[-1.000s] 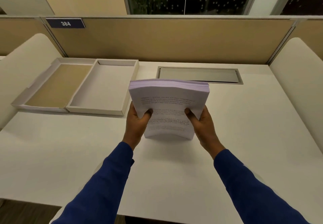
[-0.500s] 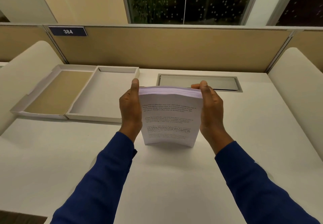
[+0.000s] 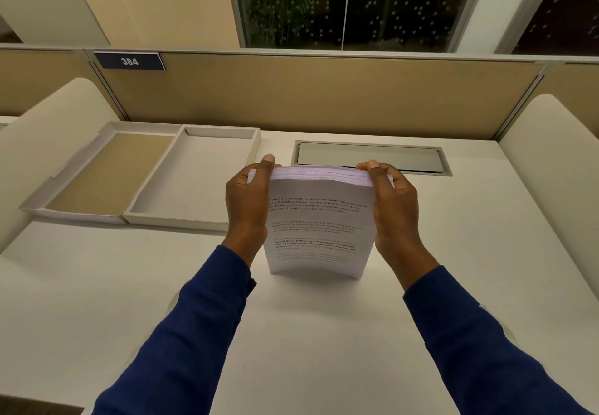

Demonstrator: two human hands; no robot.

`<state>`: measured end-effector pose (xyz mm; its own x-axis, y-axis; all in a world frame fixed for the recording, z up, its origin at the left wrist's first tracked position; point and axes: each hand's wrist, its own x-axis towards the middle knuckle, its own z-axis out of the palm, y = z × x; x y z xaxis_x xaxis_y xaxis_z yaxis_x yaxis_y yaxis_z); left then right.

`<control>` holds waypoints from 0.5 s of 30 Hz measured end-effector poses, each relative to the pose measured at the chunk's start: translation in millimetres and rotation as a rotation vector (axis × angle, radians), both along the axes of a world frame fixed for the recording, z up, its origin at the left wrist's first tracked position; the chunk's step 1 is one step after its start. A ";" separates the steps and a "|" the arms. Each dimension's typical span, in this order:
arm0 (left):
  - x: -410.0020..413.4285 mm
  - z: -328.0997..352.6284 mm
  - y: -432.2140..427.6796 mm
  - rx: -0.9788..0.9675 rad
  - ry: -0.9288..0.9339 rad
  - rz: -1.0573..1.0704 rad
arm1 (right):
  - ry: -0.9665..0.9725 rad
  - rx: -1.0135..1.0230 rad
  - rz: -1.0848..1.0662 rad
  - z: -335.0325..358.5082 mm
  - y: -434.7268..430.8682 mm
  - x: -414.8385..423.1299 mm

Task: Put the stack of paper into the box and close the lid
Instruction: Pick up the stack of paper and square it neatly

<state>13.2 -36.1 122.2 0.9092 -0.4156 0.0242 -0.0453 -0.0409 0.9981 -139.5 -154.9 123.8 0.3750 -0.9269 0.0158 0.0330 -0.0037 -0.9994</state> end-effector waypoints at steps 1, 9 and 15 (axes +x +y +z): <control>-1.1 0.3 1.4 -0.011 0.015 -0.010 | -0.001 -0.005 0.012 -0.1 0.8 -0.9; -12.3 -57.2 17.7 -0.150 -0.040 -0.170 | -0.074 -0.103 0.147 -51.2 13.7 -17.4; -17.6 -83.0 21.4 -0.056 0.009 -0.137 | 0.015 -0.073 0.150 -90.8 17.4 -17.6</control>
<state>-4.4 -14.7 39.2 0.8444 -0.5339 0.0435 -0.0381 0.0212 0.9990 -157.1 -137.6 33.0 0.5095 -0.8572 0.0746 0.0242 -0.0724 -0.9971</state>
